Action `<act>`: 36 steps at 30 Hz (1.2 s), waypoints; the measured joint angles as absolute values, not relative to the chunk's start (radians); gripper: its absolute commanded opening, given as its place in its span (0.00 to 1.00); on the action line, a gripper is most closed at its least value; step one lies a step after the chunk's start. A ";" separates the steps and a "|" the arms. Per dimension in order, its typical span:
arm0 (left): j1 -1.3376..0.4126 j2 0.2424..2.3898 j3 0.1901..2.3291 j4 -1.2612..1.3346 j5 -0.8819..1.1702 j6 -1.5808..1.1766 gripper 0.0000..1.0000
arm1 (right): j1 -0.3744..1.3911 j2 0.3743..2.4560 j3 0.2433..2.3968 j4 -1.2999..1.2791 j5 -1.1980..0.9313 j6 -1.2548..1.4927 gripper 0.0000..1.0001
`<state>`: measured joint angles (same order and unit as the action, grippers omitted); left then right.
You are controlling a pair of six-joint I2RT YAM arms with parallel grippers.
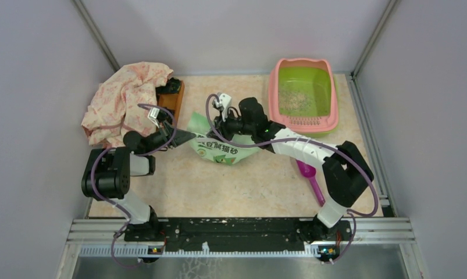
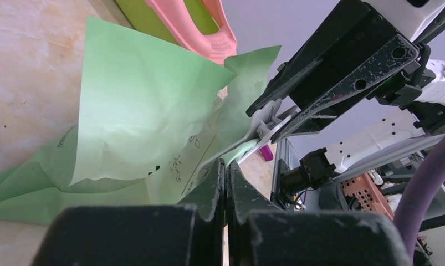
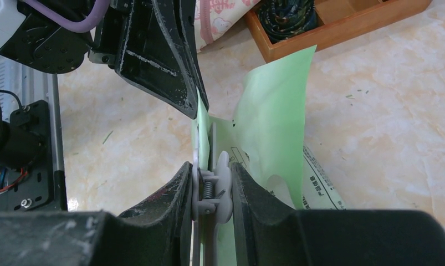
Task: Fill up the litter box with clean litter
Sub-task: Clamp the cat litter bag at the center of the board.
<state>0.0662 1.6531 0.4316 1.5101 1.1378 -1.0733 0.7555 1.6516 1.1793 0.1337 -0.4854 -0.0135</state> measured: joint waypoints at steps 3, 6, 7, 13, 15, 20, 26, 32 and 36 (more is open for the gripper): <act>0.067 1.655 0.434 1.510 1.141 -1.077 0.00 | 0.761 1.640 1.143 0.184 -0.467 0.005 0.00; 0.068 1.658 0.442 1.510 1.145 -1.081 0.00 | 0.763 1.634 1.117 0.228 -0.454 0.021 0.00; 0.068 1.660 0.444 1.510 1.146 -1.082 0.00 | 0.764 1.633 1.110 0.244 -0.450 0.025 0.00; 0.069 1.663 0.447 1.511 1.149 -1.089 0.00 | 0.768 1.623 1.077 0.292 -0.437 0.039 0.00; 0.070 1.664 0.447 1.511 1.149 -1.090 0.00 | 0.770 1.623 1.078 0.291 -0.434 0.038 0.00; 0.072 1.670 0.447 1.512 1.149 -1.099 0.00 | 0.785 1.623 1.098 0.255 -0.413 0.032 0.00; 0.079 1.676 0.448 1.512 1.149 -1.103 0.00 | 0.815 1.629 1.148 0.170 -0.358 0.018 0.00; 0.081 1.687 0.453 1.512 1.149 -1.110 0.00 | 0.822 1.644 1.187 0.111 -0.342 0.016 0.41; 0.081 1.691 0.457 1.520 1.154 -1.121 0.00 | 0.809 1.647 1.197 0.063 -0.389 0.001 0.46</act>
